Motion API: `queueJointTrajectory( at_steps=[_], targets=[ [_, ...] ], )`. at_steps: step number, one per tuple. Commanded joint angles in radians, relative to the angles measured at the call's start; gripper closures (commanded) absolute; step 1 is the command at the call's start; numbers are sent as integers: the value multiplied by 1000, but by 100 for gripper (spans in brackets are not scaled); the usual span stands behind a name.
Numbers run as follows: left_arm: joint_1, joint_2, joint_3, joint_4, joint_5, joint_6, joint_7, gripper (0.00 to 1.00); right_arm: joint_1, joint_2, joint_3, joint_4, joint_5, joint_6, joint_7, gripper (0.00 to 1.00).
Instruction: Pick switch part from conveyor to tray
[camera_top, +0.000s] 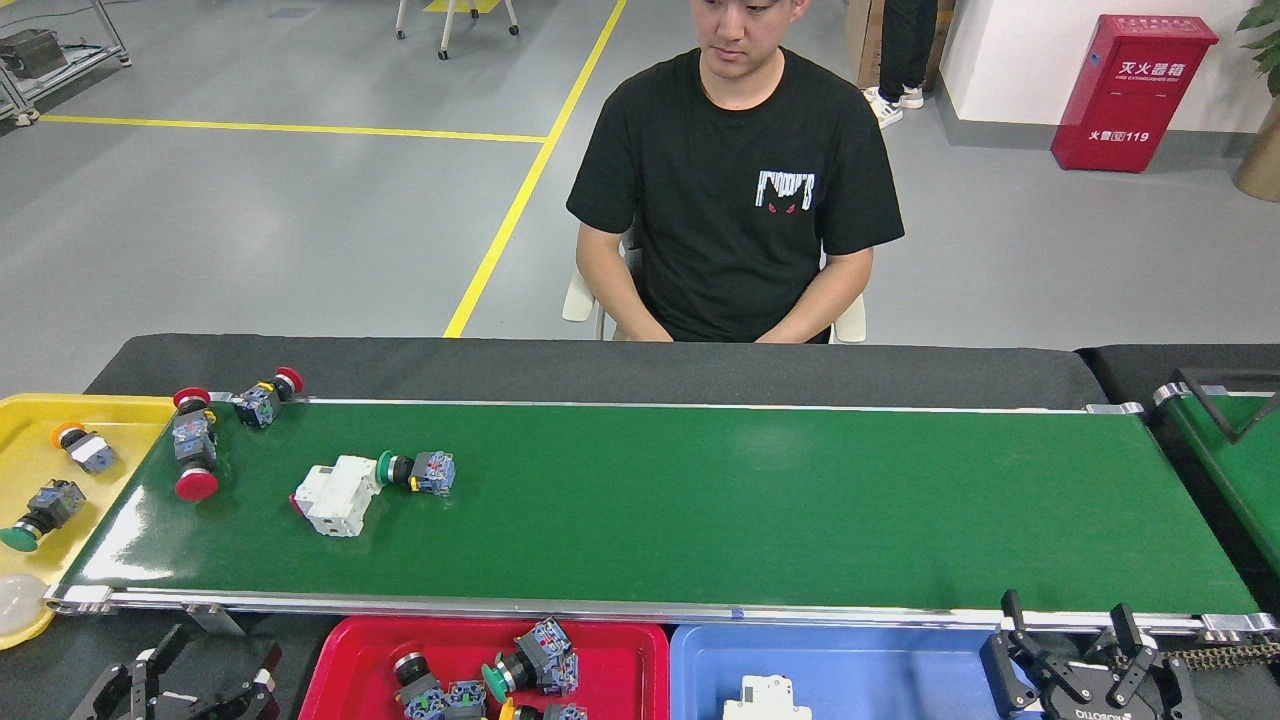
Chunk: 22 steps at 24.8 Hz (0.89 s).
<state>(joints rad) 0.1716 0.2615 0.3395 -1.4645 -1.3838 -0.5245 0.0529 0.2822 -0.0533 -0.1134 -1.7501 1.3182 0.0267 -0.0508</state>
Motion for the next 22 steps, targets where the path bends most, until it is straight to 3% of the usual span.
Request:
queueJointTrajectory(
  at_steps=[1, 6, 22],
  targets=[
    [-58, 9, 3, 0, -4, 15, -4, 0, -5, -6, 6, -12, -2, -2, -3, 0],
    [-254, 5, -42, 196, -159, 31, -5, 0, -5, -6, 23, -12, -2, -2, -3, 0],
    [-555, 56, -43, 625, -170, 46, -5, 0, 15, -10, 37, -15, -2, -2, -7, 0]
  ],
)
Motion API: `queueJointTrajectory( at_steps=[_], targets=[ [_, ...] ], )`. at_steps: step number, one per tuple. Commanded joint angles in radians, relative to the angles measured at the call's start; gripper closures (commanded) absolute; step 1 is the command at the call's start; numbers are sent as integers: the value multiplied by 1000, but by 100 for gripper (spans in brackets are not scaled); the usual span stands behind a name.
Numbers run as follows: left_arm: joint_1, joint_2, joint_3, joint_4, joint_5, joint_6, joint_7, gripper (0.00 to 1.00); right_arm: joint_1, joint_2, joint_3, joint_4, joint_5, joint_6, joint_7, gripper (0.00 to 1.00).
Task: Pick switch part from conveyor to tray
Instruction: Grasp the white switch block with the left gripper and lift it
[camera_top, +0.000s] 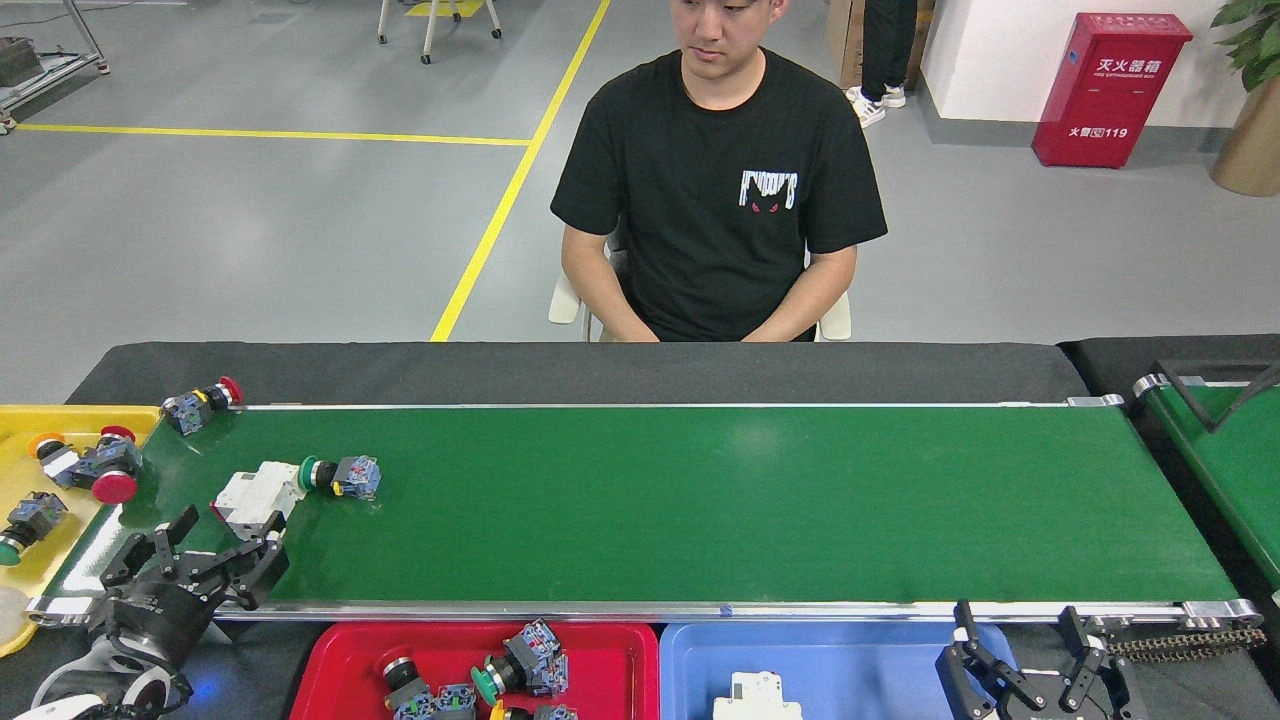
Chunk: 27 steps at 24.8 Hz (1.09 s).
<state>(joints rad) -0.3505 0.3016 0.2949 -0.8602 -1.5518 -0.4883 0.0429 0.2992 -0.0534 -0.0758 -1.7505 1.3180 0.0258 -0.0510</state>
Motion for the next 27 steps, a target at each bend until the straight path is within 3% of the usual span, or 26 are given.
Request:
queueJointTrajectory(
  at_steps=[1, 4, 6, 7, 8, 10, 11, 13, 16, 21, 25, 27],
  targets=[
    [-51, 16, 1, 49, -4, 20, 3, 0, -2, -10, -1, -15, -2, -1, -7, 0],
    [-104, 14, -16, 119, -4, 103, 5, 0, -2, -10, -1, -15, -2, -1, -7, 0],
    [-117, 14, -57, 132, -2, 157, 11, 8, -2, -11, -1, -15, -2, -1, -7, 0],
    [-117, 14, -72, 132, 1, 158, 15, 24, 0, -11, -1, -15, -2, -1, -9, 0],
    [-113, 16, -80, 132, 4, 151, 17, 49, 4, -11, -1, -15, -2, -1, -9, 0],
    [-102, 13, -82, 132, 15, 112, 17, 88, 9, -13, -1, -15, -2, -1, -9, 0],
    [-90, 11, -79, 127, 30, 79, 18, 92, 12, -13, -1, -15, -2, -1, -9, 0],
    [-50, 7, -76, 67, 67, 40, 31, 97, 12, -14, -1, -15, -2, -3, -9, 0],
    [82, 4, -82, -142, 110, -15, 31, 97, 12, -23, -1, -17, -2, -3, -10, 0],
    [375, -56, -97, -593, 125, -144, 11, 97, 31, -43, -1, -18, -2, -3, -12, 0],
    [528, -142, -253, -902, 119, -184, -51, 95, 32, -52, -6, -18, -3, -3, -10, 0],
    [551, -168, -373, -921, 116, -179, -78, 95, 32, -63, -7, -18, -5, -3, -12, 0]
  ],
)
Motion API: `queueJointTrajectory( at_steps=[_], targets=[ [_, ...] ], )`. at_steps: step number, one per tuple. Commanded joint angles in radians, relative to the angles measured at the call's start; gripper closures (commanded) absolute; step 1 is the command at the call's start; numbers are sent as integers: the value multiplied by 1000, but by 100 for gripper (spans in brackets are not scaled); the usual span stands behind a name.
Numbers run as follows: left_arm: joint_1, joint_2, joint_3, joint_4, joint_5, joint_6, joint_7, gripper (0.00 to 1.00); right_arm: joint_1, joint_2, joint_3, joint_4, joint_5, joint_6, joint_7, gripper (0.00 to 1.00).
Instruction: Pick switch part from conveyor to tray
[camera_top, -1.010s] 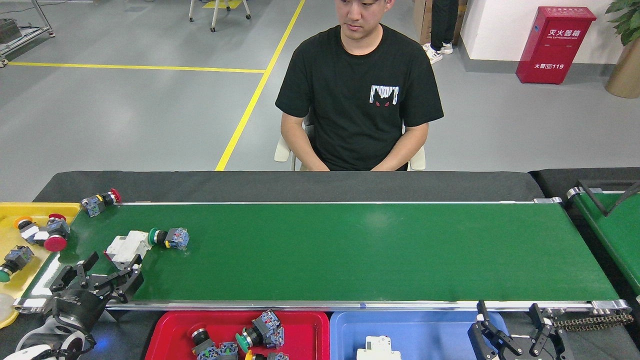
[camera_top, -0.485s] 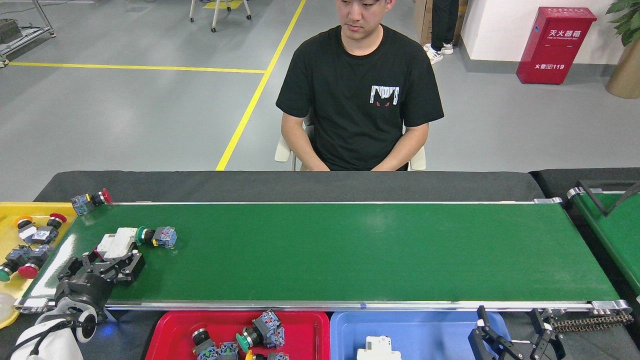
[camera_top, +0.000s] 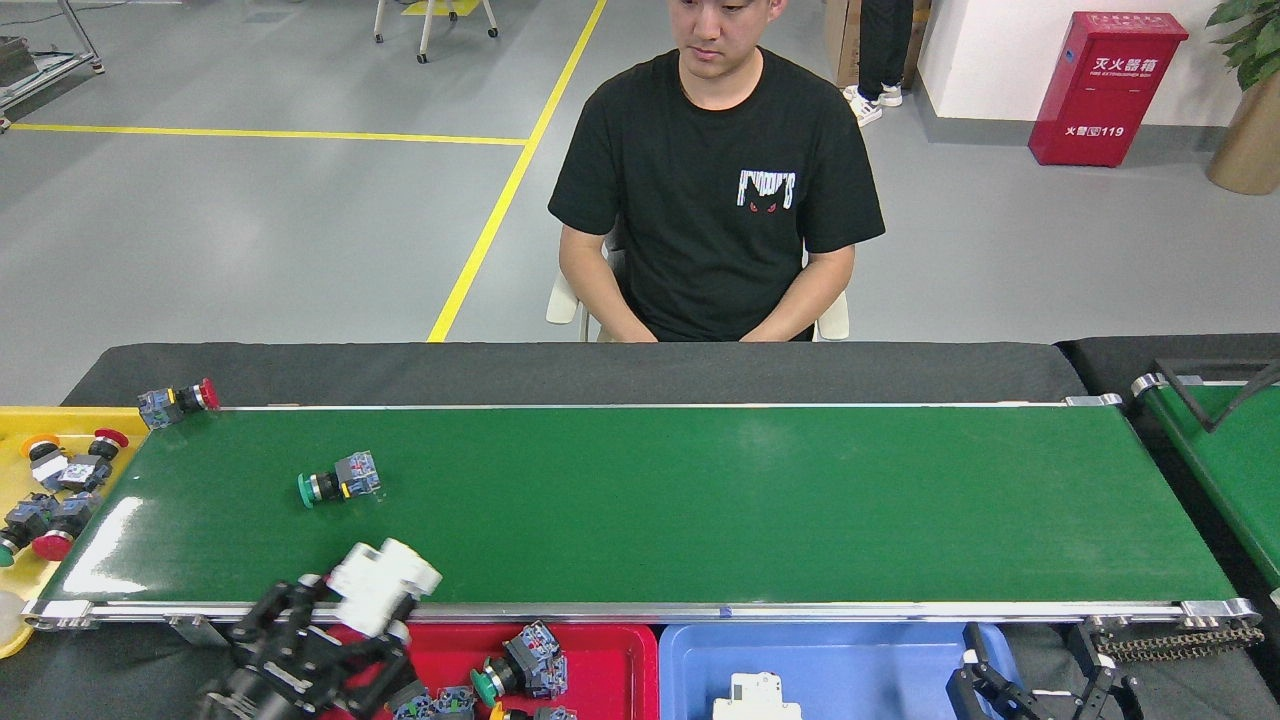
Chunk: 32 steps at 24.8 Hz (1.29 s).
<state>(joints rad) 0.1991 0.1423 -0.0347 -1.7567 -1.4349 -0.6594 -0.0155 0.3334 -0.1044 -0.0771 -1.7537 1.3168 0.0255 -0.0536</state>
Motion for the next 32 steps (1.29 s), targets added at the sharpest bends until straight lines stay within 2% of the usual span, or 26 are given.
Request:
queueJointTrajectory(
  at_steps=[1, 3, 5, 7, 8, 9, 10, 12, 13, 14, 20, 22, 24, 26, 28, 32],
  targets=[
    [-6, -24, -105, -21, -15, 0, -41, 95, -2, -15, -6, -15, -4, -2, -9, 0],
    [-17, -66, -160, -21, -76, 4, -69, 93, -2, -17, -7, -15, -5, -2, -9, 0],
    [-32, -141, -202, -21, -150, 4, -72, 92, -5, -21, -15, -16, -8, -2, -8, 0],
    [-53, -196, -245, -20, -223, 4, -72, 90, -10, -23, -43, -15, -36, -2, -8, 0],
    [-59, -214, -266, -18, -246, 6, -73, 88, -11, -24, -50, -15, -53, -2, -6, 0],
    [-63, -227, -292, -18, -257, 11, -73, 82, -14, -31, -53, -15, -62, -2, -6, 0],
    [-66, -230, -320, -18, -262, 20, -80, 67, -14, -37, -53, -16, -64, -2, -6, 0],
    [-53, -230, -373, -21, -260, 57, -101, 25, -13, -41, -55, -16, -65, -2, -8, 0],
    [-50, -228, -392, -21, -260, 75, -101, 9, -13, -41, -58, -15, -65, -2, -8, 0],
    [-43, -228, -406, -21, -259, 95, -101, 1, -13, -43, -67, -15, -67, -2, -8, 0],
    [-20, -228, -479, -21, -257, 110, -98, 0, -13, -43, -95, -15, -71, -27, -8, 0],
    [-20, -230, -476, -21, -259, 115, -98, 0, -13, -41, -110, -15, -83, -47, -8, 0],
    [-20, -230, -438, -21, -259, 179, -93, 0, -11, -41, -115, -15, -99, -76, -8, 0],
    [-18, -230, -330, -21, -254, 290, -89, 0, -2, -40, -116, -13, -99, -88, -8, 0],
    [-18, -227, -151, -21, -254, 349, -51, 0, 7, -40, -116, -13, -99, -108, -8, 0],
    [-12, -205, 206, -18, -168, 319, -15, 0, 9, -34, -116, -15, -99, -171, -6, 0]
  ],
)
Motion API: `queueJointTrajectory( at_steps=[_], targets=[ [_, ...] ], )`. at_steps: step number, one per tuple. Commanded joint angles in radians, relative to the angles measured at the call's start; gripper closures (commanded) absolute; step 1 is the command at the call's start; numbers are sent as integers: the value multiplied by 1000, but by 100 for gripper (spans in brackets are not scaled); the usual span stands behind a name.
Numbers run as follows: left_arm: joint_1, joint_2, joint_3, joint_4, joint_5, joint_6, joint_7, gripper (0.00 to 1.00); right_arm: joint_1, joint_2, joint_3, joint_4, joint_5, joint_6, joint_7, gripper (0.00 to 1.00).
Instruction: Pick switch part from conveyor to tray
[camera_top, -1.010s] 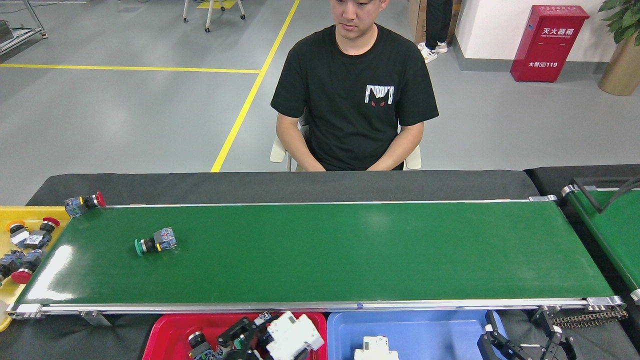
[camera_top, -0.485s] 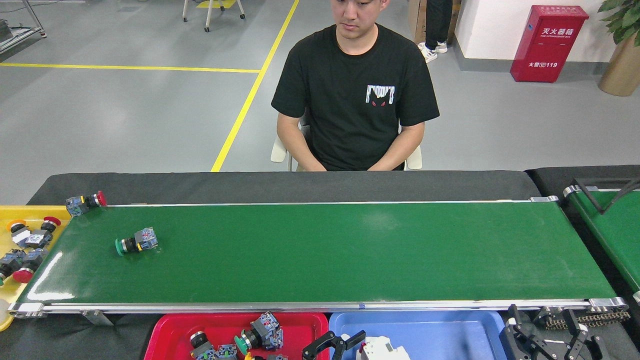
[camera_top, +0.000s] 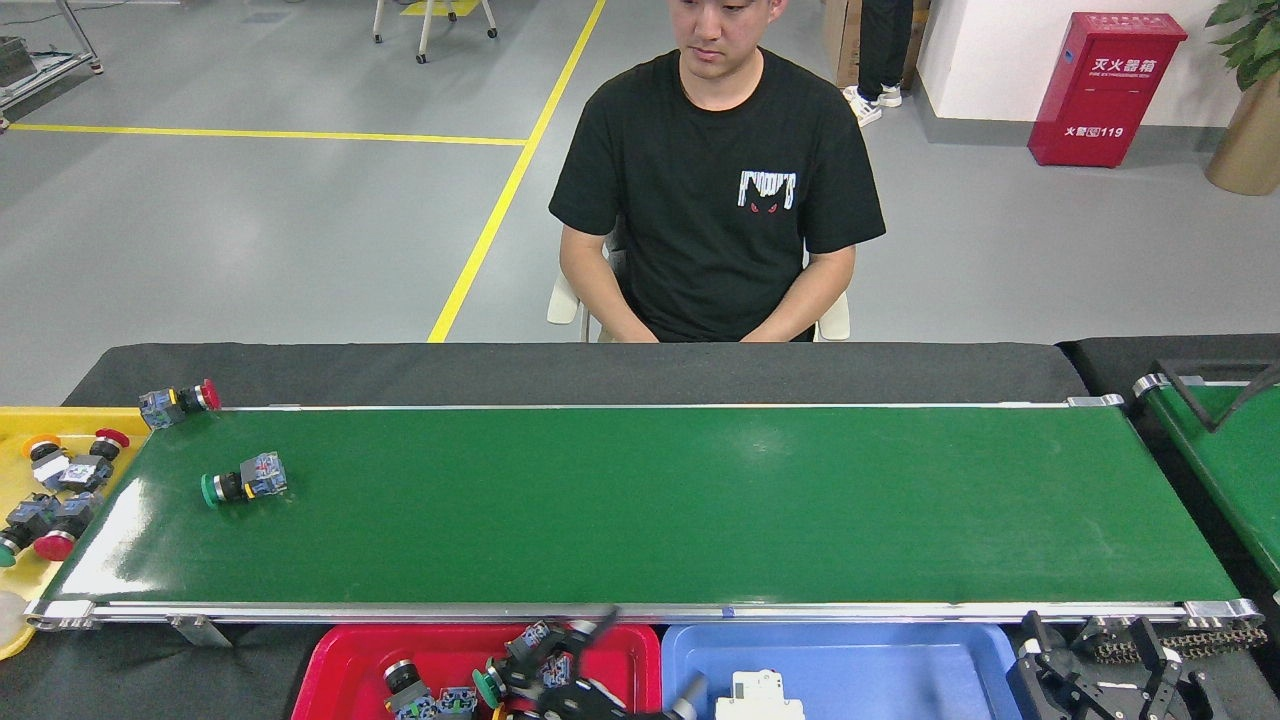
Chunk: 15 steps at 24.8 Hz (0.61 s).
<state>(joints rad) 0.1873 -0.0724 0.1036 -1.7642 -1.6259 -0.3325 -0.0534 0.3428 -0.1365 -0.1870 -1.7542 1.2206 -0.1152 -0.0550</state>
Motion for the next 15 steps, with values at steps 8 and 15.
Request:
queueJointTrajectory(
  at_steps=[8, 15],
  targets=[
    [46, 92, 369, 61, 113, -135, 26, 0, 7, 3, -5, -15, -3, -60, -2, 0],
    [72, 140, 357, 74, 115, -135, 26, 0, 5, 2, -2, -15, -3, -60, 0, 0]
  ],
)
